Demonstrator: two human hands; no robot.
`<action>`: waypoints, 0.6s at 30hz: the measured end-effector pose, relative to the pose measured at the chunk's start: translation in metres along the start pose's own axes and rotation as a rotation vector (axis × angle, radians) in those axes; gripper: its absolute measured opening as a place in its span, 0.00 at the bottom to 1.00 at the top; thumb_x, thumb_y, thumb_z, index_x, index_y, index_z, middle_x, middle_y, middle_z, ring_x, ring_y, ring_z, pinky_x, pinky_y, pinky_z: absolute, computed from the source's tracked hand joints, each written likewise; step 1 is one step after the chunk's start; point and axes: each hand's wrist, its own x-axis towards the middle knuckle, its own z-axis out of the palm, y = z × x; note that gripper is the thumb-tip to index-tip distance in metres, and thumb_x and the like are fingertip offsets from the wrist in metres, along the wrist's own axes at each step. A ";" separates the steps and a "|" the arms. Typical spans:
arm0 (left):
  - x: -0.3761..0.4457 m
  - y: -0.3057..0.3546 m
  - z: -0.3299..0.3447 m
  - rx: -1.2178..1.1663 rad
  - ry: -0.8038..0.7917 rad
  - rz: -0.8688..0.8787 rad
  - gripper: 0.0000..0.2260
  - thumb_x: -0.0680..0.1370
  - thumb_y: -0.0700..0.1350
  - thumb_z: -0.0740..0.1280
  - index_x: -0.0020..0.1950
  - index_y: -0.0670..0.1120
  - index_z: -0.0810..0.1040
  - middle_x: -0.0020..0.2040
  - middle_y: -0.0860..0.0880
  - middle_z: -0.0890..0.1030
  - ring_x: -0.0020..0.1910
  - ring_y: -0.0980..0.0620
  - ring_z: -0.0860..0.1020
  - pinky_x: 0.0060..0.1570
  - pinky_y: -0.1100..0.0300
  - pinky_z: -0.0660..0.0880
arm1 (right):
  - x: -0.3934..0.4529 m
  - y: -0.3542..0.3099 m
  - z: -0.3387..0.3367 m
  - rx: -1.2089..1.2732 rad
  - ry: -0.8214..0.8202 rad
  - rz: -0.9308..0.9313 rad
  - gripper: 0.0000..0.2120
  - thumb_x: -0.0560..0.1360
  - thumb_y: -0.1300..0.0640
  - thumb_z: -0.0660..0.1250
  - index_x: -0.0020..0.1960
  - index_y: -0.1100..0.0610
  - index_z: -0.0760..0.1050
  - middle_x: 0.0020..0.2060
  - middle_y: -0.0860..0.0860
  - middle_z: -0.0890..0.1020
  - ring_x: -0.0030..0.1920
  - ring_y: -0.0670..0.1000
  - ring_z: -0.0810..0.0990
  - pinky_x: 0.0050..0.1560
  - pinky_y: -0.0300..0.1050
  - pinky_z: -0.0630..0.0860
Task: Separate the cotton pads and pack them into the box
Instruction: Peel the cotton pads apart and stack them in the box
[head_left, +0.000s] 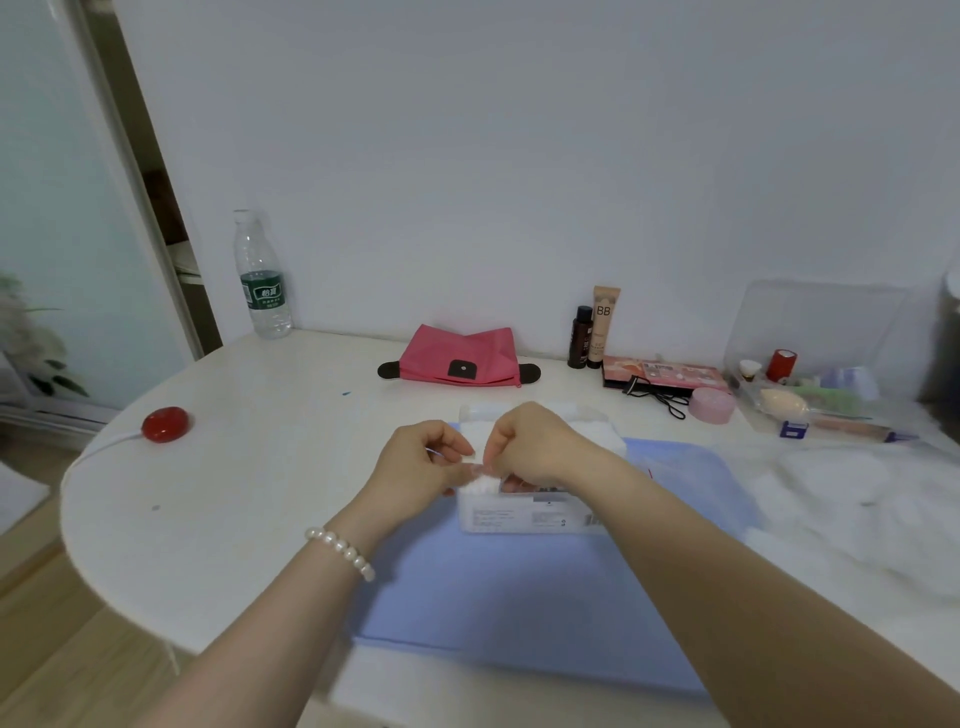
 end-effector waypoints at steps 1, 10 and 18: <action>0.001 -0.001 0.000 -0.004 0.002 -0.008 0.09 0.68 0.33 0.74 0.38 0.45 0.77 0.36 0.47 0.75 0.30 0.52 0.72 0.29 0.67 0.73 | 0.001 0.003 0.003 0.017 0.010 -0.008 0.11 0.72 0.67 0.67 0.34 0.55 0.77 0.34 0.55 0.80 0.42 0.59 0.83 0.47 0.51 0.80; 0.004 -0.012 0.008 0.101 0.099 0.043 0.06 0.72 0.42 0.73 0.46 0.47 0.78 0.44 0.50 0.76 0.35 0.53 0.70 0.40 0.63 0.69 | 0.000 0.018 -0.002 0.106 -0.038 -0.150 0.11 0.68 0.66 0.73 0.33 0.52 0.78 0.29 0.50 0.79 0.34 0.49 0.79 0.46 0.51 0.79; 0.007 -0.020 0.012 -0.195 0.043 -0.183 0.11 0.74 0.44 0.71 0.51 0.46 0.72 0.42 0.42 0.78 0.39 0.48 0.76 0.38 0.58 0.72 | 0.004 0.023 0.006 0.227 -0.018 -0.144 0.10 0.74 0.68 0.65 0.40 0.54 0.71 0.33 0.53 0.78 0.33 0.51 0.78 0.42 0.49 0.74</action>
